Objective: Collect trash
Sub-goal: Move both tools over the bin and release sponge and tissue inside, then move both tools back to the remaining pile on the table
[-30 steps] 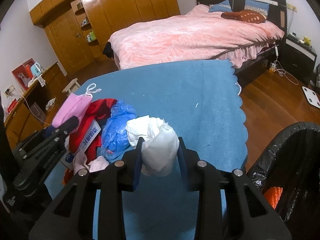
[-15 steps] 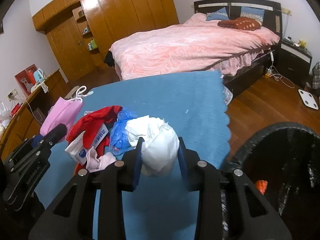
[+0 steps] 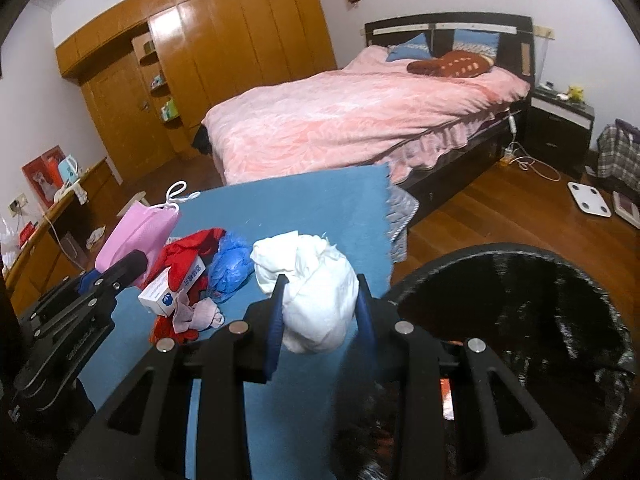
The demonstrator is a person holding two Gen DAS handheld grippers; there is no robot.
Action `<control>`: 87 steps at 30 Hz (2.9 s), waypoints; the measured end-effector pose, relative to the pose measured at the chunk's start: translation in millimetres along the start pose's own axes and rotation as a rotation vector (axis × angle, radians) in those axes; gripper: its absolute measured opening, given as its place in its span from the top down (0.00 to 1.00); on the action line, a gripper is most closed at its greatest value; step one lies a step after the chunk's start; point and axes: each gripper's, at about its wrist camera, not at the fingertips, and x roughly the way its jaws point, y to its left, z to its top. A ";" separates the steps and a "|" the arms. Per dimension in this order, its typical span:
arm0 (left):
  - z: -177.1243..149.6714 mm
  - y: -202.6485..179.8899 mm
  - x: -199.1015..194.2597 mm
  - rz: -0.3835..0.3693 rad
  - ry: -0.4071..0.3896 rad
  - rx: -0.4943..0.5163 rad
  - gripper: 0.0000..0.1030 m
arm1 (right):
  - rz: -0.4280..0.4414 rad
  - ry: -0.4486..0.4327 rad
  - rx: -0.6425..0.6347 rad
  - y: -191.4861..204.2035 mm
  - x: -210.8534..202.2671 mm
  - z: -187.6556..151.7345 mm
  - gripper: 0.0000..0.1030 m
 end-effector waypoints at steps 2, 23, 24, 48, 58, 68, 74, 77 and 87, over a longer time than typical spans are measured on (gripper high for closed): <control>0.6 -8.7 -4.6 -0.014 -0.004 0.004 0.77 | -0.009 -0.013 0.003 -5.6 -9.5 0.7 0.69; 29.0 -116.1 -32.0 -0.203 -0.054 0.100 0.77 | -0.163 -0.118 0.069 -78.6 -89.5 -10.0 0.69; 29.7 -120.4 -32.4 -0.212 -0.055 0.105 0.77 | -0.171 -0.122 0.073 -82.7 -92.4 -10.8 0.69; 3.9 -206.4 10.8 -0.345 0.057 0.226 0.75 | -0.309 -0.080 0.205 -173.1 -97.6 -52.7 0.66; 0.0 -185.2 17.2 -0.312 0.091 0.212 0.30 | -0.370 -0.066 0.211 -184.9 -91.5 -66.0 0.20; 34.4 -104.1 -14.7 -0.126 0.020 0.135 0.06 | -0.296 -0.121 0.150 -145.1 -95.5 -38.6 0.06; 48.9 -52.4 -35.2 -0.049 -0.016 0.074 0.06 | -0.223 -0.134 0.095 -101.9 -79.1 -11.9 0.06; 52.5 -28.3 -40.3 -0.014 -0.020 0.049 0.06 | -0.183 -0.133 0.058 -75.0 -66.2 0.1 0.06; 45.9 60.0 -47.4 0.109 -0.001 -0.053 0.06 | -0.067 -0.103 -0.045 10.2 -20.3 21.8 0.06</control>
